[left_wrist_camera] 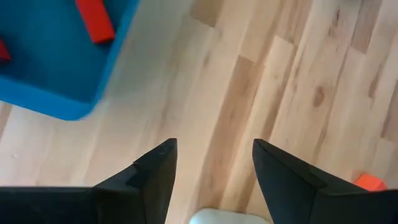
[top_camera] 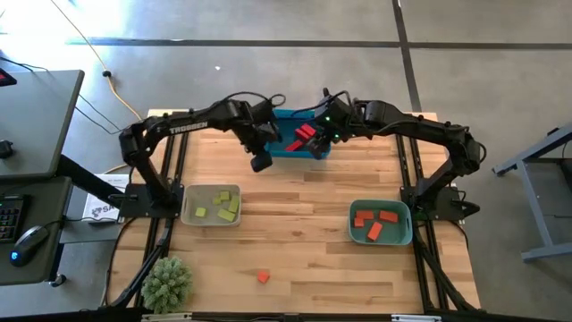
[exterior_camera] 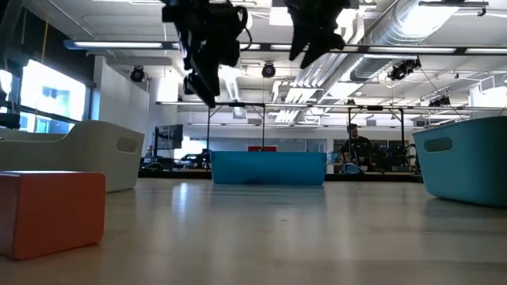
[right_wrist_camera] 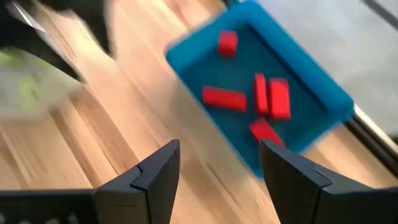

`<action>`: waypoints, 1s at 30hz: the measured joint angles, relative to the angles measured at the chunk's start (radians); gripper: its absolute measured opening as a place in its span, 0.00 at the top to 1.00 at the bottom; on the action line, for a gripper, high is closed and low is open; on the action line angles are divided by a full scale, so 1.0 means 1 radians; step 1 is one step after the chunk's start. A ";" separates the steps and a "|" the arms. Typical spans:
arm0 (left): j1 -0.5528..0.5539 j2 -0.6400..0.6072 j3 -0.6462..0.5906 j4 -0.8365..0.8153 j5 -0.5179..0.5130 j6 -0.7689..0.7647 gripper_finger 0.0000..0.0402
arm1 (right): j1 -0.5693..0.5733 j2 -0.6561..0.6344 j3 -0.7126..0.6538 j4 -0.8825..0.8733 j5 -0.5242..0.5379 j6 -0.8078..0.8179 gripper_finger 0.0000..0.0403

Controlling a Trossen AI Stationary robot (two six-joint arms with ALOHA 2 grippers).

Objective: Sort & place blocks by color
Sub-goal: Put the orange block into the green bin

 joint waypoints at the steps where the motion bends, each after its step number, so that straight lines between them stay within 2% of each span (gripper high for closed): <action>1: -0.021 -0.010 0.000 -0.008 -0.018 -0.010 0.50 | 0.000 0.000 0.000 -0.032 0.000 0.000 0.49; 11: -0.306 -0.054 0.000 -0.062 -0.207 -0.124 0.50 | 0.009 0.000 0.000 -0.163 0.007 -0.090 0.49; 17: -0.486 -0.056 0.000 -0.056 -0.234 -0.206 0.50 | 0.009 0.000 0.000 -0.176 0.007 -0.135 0.49; 24: -0.669 -0.056 0.000 -0.053 -0.351 -0.277 0.50 | 0.009 0.001 0.000 -0.175 0.008 -0.157 0.49; 30: -0.792 -0.046 -0.001 -0.044 -0.362 -0.282 0.50 | 0.009 0.001 0.000 -0.175 0.007 -0.156 0.49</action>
